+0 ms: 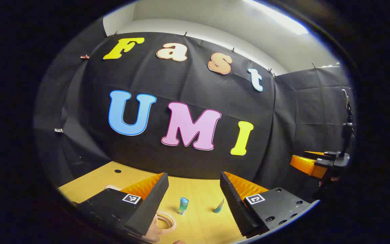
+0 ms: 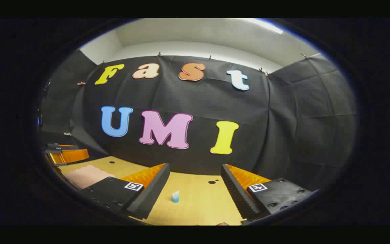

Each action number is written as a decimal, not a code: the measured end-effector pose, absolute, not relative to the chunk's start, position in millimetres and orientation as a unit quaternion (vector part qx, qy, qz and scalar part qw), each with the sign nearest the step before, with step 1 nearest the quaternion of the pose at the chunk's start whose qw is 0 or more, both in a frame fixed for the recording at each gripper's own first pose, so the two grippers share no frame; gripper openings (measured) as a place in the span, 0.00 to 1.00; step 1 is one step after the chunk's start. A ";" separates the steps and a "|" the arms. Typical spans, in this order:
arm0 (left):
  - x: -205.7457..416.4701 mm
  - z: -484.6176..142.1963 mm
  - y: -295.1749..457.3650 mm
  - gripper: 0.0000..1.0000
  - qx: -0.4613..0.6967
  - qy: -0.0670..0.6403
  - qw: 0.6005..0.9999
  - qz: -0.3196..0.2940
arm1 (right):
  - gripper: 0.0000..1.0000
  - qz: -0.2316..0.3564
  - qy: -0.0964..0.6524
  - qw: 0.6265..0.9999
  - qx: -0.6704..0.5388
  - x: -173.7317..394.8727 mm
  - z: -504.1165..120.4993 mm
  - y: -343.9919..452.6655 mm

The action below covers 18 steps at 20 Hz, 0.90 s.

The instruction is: First open the suitcase, pack the skin care products into it, and then close the suitcase.

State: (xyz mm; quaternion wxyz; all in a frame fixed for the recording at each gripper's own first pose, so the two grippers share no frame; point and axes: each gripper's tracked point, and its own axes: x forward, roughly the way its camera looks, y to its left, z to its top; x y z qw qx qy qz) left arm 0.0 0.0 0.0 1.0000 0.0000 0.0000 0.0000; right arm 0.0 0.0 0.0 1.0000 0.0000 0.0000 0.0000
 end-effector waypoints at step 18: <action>-13.3 14.8 30.8 0.96 0.025 -0.004 1.000 0.010 | 0.96 0.020 -0.011 1.000 -0.004 5.6 6.0 45.2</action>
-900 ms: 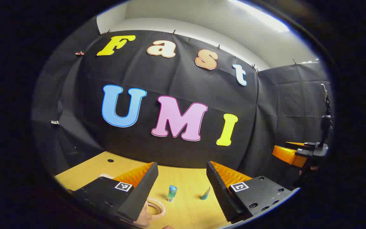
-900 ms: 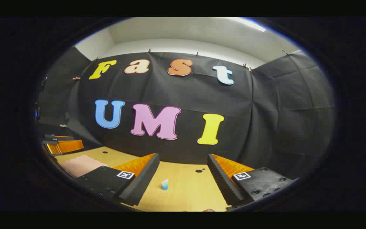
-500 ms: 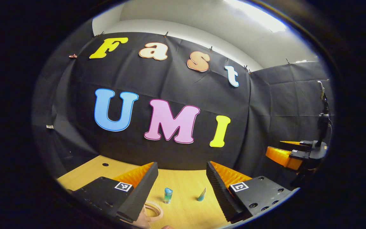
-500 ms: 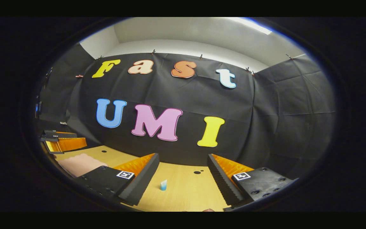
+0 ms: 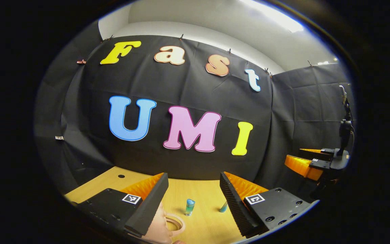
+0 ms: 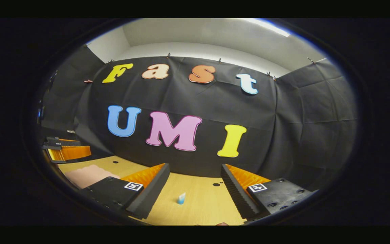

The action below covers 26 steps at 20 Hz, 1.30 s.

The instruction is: First open the suitcase, pack the skin care products into it, and then close the suitcase.

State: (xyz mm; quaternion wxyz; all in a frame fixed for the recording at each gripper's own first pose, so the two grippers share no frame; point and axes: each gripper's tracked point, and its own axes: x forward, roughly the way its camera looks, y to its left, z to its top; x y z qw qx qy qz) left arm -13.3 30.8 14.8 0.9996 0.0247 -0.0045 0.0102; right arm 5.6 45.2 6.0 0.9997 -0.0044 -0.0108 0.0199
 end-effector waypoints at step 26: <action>25.4 -188.2 35.6 0.96 0.043 0.251 0.967 0.028 | 0.95 0.068 0.042 0.997 0.009 9.2 -49.9 49.5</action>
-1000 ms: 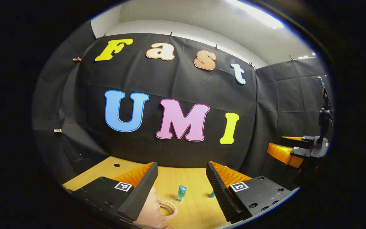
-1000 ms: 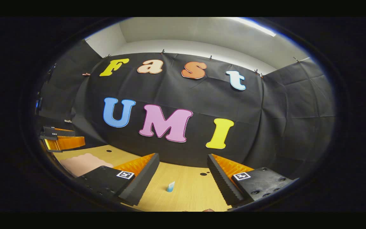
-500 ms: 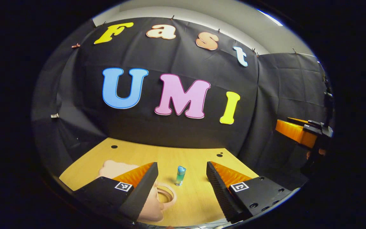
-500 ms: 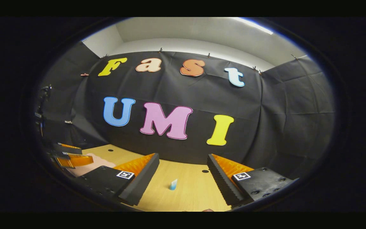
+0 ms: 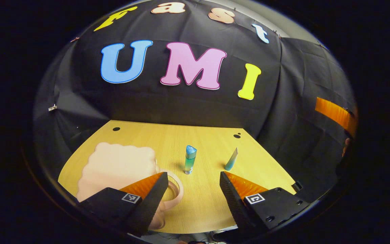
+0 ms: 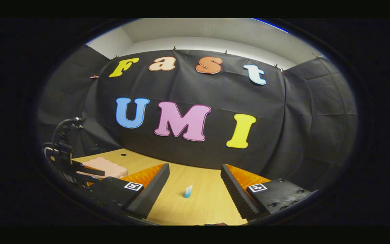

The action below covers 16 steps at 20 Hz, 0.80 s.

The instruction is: First open the suitcase, pack the skin care products into it, and then close the suitcase.

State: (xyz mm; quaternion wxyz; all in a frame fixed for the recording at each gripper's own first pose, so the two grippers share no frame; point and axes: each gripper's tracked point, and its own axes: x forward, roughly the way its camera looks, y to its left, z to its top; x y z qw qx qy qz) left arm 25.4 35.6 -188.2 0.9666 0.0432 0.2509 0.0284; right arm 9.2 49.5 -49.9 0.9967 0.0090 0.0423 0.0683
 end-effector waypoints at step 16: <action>92.9 -327.8 80.6 0.87 0.022 0.436 0.890 0.132 | 0.97 0.104 0.117 0.985 0.078 112.7 -127.4 -35.8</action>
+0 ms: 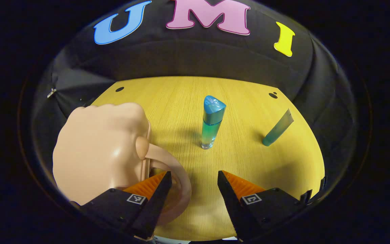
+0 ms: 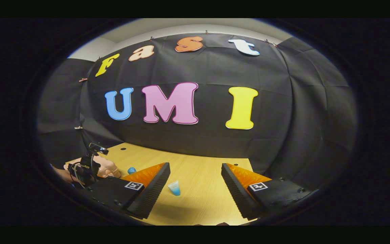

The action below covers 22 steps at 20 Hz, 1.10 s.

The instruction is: First open the suitcase, pack the skin care products into it, and then close the suitcase.

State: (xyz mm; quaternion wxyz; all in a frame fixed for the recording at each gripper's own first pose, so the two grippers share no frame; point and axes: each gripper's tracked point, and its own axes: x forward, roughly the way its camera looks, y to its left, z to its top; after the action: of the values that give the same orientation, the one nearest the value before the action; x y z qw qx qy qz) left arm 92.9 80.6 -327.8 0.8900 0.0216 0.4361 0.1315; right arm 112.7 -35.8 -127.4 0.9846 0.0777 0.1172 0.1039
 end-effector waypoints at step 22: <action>69.6 -100.6 143.5 0.11 -0.011 0.369 0.919 0.140 | 0.96 0.148 0.126 0.975 0.109 150.6 -150.1 18.3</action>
State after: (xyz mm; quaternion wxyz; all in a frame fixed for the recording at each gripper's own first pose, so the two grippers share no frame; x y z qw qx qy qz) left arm 69.6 143.5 -100.6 0.9188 -0.0111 0.3688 0.1401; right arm 150.6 18.3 -150.1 0.9749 0.1086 0.1256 0.1483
